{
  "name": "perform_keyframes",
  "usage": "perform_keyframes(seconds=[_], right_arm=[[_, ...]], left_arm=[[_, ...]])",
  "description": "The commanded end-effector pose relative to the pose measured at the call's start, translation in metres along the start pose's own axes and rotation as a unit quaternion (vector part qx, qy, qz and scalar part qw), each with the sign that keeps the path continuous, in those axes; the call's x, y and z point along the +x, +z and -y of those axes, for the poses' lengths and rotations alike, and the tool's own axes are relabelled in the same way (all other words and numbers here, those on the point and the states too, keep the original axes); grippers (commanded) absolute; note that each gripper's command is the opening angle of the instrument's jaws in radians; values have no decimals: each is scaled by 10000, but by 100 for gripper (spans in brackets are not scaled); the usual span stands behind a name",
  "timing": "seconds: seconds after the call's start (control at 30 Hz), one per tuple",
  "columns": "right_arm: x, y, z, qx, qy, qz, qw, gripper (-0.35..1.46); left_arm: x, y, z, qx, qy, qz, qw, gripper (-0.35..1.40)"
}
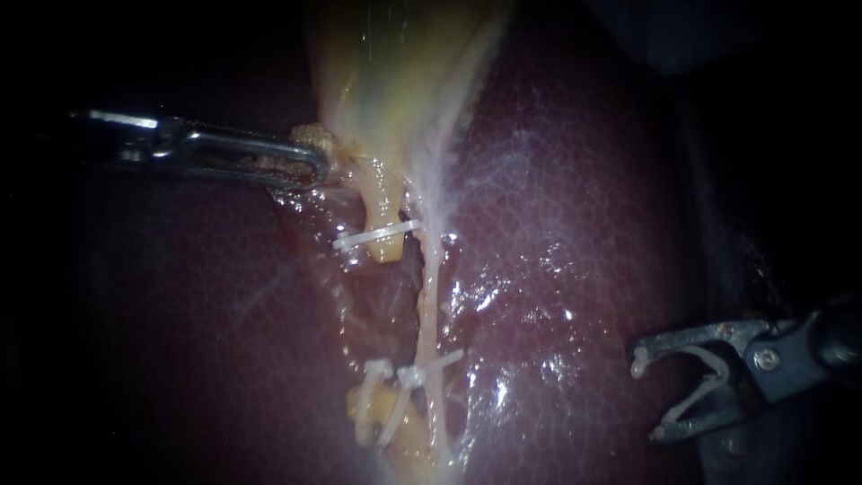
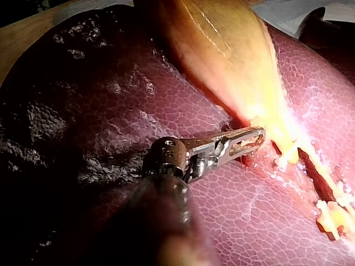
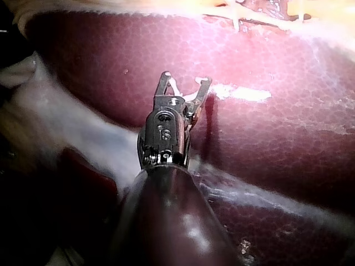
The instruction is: Clipping second clip right tube
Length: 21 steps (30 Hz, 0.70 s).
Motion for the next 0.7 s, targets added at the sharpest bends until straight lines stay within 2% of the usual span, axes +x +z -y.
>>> perform_keyframes(seconds=[0.03, 0.2, 0.33, 0.47, 0.63, 0.7], right_arm=[[1, -1, 0, 1, 3, 5, 10000, 50], [2, -1, 0, -13, 12, -53, 10000, 50], [3, -1, 0, 0, 13, -57, 10000, 50], [3, 0, 0, -1, 15, -56, 10000, 50], [4, 1, -1, 17, 20, -92, 10000, 50], [6, 3, -2, 35, 31, -188, 9998, 50]], left_arm=[[-1, -1, 0, -1, 2, -5, 10000, -35], [-11, -15, 1, 69, -26, -27, 10000, -35], [-32, -42, 2, -37, -122, -5, 9999, -35], [-49, -64, 1, -113, -65, 80, 9999, -35], [-52, -71, 0, -143, -52, 119, 9998, -35], [-52, -70, 1, -149, -51, 121, 9998, -35]])
